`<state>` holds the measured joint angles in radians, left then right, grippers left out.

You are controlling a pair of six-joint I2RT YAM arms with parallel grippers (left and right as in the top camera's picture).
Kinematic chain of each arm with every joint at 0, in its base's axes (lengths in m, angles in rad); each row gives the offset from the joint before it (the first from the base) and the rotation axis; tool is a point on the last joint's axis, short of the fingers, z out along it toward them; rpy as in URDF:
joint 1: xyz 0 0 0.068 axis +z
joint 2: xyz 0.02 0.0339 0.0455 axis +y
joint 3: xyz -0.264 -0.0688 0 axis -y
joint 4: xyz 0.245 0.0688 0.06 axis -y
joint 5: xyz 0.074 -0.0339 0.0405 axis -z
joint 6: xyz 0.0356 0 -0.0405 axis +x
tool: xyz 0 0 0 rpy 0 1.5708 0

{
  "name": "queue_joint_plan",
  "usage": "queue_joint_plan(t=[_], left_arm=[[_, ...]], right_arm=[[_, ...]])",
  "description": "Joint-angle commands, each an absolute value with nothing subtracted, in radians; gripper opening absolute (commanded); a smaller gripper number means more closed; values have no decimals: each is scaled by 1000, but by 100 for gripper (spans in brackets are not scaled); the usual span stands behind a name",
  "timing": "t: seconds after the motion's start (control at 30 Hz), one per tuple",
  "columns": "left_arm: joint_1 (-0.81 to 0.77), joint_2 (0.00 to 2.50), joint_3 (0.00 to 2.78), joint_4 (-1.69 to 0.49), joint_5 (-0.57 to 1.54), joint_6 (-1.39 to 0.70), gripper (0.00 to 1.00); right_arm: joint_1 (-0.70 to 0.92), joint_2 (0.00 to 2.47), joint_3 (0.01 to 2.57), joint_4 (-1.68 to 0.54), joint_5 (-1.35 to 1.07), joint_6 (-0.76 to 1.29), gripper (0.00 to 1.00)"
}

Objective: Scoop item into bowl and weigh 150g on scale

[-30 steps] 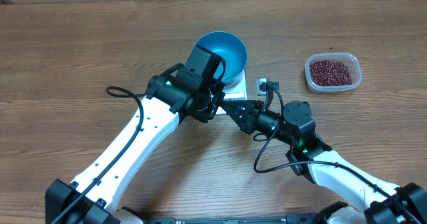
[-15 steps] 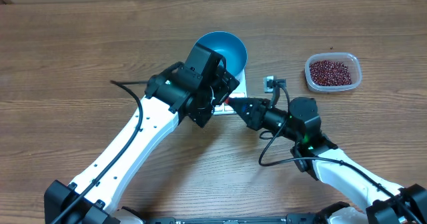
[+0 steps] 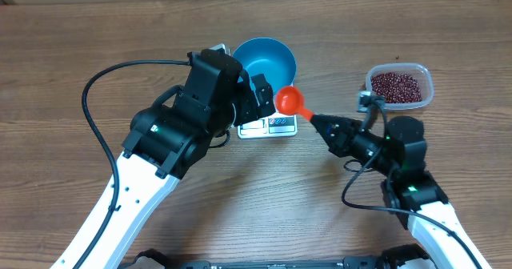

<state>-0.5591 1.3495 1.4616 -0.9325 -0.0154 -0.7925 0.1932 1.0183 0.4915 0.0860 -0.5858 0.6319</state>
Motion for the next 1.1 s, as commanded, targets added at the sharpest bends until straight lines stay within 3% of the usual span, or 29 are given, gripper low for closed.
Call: queue_joint_plan(t=[0.0, 0.2, 0.23, 0.27, 0.3, 0.33, 0.4, 0.77, 1.07], left_arm=[[-563, 1374, 1475, -953, -112, -710, 100], [-563, 1412, 1475, -953, -115, -710, 98], [-563, 1421, 1475, -953, -115, -710, 90], [-563, 1437, 1475, -952, -116, -710, 70], [-563, 1444, 1475, -951, -116, -710, 62], [-563, 1457, 1475, -949, -115, -710, 35], [-564, 1487, 1475, -950, -115, -710, 4], [-617, 1714, 1475, -896, -120, -474, 4], [-678, 1859, 1475, -757, -133, -211, 4]], right_arm=[[149, 947, 553, -38, -492, 532, 4], [120, 849, 649, -344, -259, 434, 4], [120, 830, 680, -409, -201, 410, 4], [120, 815, 702, -453, -165, 393, 4], [120, 810, 709, -466, -155, 386, 4], [120, 801, 720, -486, -134, 384, 4], [120, 786, 725, -500, -107, 384, 4], [75, 777, 725, -530, -24, 384, 4], [-81, 777, 728, -529, -170, 293, 3]])
